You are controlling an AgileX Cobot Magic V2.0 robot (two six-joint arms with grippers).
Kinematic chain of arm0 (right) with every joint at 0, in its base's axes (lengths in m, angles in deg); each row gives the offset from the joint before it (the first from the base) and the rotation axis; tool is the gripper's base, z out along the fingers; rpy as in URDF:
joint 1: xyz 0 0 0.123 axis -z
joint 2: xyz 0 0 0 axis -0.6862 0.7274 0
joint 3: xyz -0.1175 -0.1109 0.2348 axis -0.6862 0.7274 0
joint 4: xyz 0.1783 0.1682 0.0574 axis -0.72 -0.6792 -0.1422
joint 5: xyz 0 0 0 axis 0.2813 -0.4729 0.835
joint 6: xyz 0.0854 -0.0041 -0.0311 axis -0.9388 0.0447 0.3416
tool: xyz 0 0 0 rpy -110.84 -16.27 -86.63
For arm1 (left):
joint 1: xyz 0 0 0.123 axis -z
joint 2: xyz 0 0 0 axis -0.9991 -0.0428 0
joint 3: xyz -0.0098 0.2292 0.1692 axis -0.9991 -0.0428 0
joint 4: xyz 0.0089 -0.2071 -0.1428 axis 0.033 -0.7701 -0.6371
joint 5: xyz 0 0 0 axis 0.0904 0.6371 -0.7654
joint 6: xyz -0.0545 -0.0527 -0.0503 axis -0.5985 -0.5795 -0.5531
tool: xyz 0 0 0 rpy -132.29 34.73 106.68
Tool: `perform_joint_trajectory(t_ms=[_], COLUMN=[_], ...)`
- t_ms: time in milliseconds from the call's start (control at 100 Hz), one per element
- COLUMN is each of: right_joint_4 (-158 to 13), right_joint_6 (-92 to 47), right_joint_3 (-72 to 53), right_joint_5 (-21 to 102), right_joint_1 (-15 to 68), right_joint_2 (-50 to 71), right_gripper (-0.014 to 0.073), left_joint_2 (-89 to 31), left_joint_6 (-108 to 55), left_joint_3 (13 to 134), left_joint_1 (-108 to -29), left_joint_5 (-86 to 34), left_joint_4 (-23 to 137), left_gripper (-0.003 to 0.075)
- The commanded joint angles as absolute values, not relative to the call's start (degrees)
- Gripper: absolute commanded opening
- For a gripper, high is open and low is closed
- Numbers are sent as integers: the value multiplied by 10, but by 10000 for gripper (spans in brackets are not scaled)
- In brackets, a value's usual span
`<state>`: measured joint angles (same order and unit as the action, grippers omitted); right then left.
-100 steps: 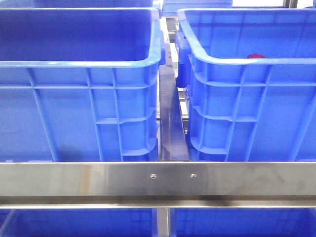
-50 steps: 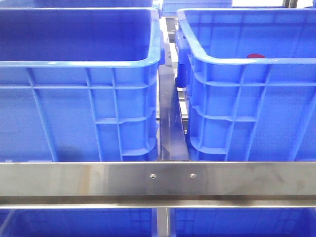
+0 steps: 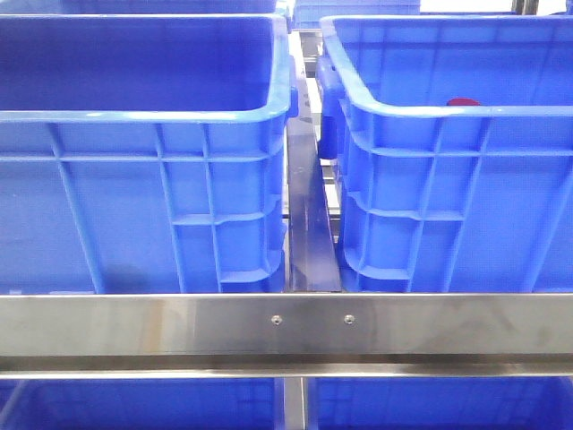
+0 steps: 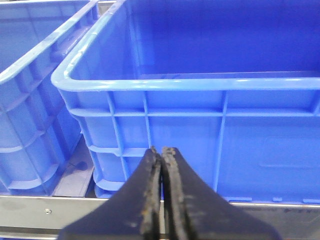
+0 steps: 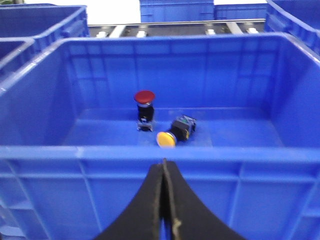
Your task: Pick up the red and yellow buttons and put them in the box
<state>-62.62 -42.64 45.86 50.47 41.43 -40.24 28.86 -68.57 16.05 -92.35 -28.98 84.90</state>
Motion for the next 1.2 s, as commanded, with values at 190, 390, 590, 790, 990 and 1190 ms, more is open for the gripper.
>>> perform_joint_trajectory(t_ms=[190, 390, 590, 790, 990, 1190], right_joint_4=[-578, -572, -575, -575, -575, -575], right_joint_6=[-466, -466, -466, -466, -466, -466], right_joint_3=[513, 514, 514, 514, 514, 514], right_joint_5=[549, 545, 553, 553, 553, 553], right_joint_1=[457, 458, 458, 458, 458, 458], right_joint_2=[-498, -497, -497, -497, -497, -497], right_gripper=[-60, -60, -60, -60, -60, -60], left_joint_2=[308, 308, 308, 308, 308, 308], left_joint_6=[-685, -685, -685, -685, -685, -685], left_joint_3=[134, 134, 134, 134, 134, 134], left_joint_1=[-924, -924, -924, -924, -924, -924], left_joint_5=[-333, -333, -333, -333, -333, -333], left_joint_4=[844, 844, 844, 844, 844, 844], left_gripper=[-19, -19, -19, -19, -19, -19])
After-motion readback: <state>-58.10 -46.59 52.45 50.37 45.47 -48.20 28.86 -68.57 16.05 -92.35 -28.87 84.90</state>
